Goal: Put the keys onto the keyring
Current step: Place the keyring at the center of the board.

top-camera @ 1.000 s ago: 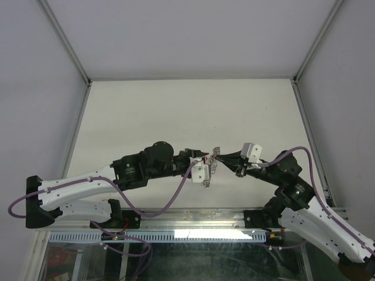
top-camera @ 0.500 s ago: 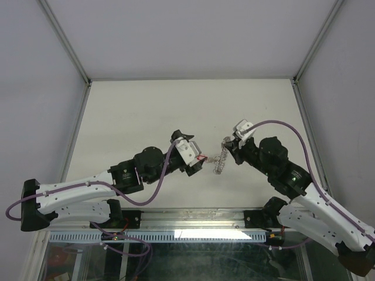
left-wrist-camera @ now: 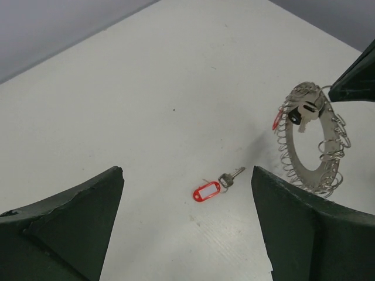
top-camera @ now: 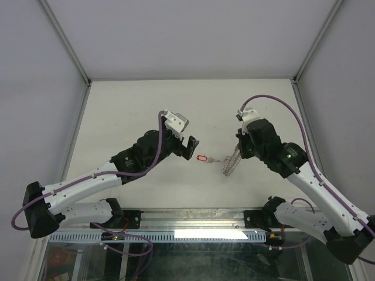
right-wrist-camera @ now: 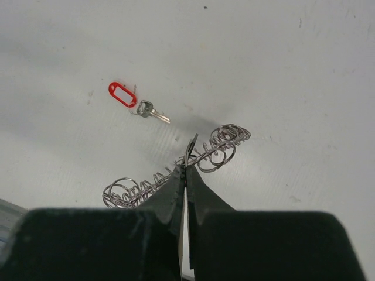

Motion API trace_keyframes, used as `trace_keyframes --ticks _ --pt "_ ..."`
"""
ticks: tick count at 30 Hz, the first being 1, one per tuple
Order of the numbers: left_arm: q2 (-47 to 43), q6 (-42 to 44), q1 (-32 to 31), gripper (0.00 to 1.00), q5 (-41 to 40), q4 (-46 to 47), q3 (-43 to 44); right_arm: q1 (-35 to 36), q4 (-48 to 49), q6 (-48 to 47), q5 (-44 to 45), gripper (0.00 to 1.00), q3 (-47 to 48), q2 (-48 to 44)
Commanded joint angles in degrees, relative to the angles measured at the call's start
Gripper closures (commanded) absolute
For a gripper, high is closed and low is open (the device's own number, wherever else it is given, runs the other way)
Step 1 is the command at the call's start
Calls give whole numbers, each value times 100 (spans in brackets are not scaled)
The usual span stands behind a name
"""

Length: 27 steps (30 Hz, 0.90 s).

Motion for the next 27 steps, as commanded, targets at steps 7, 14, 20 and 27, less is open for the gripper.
trace_keyframes --ticks 7,14,20,27 --pt "589 -549 160 7 208 -554 591 -1190 -267 350 -470 100 278 866" --pt "626 -662 243 7 0 -767 668 -2270 1161 467 -1438 100 -18 1600" --pt "714 -929 445 6 1 -1078 732 -2834 2028 683 -1896 85 -103 2194" --pt "550 -1486 1132 5 305 -1292 523 -3170 2300 1002 -2219 62 -153 2096"
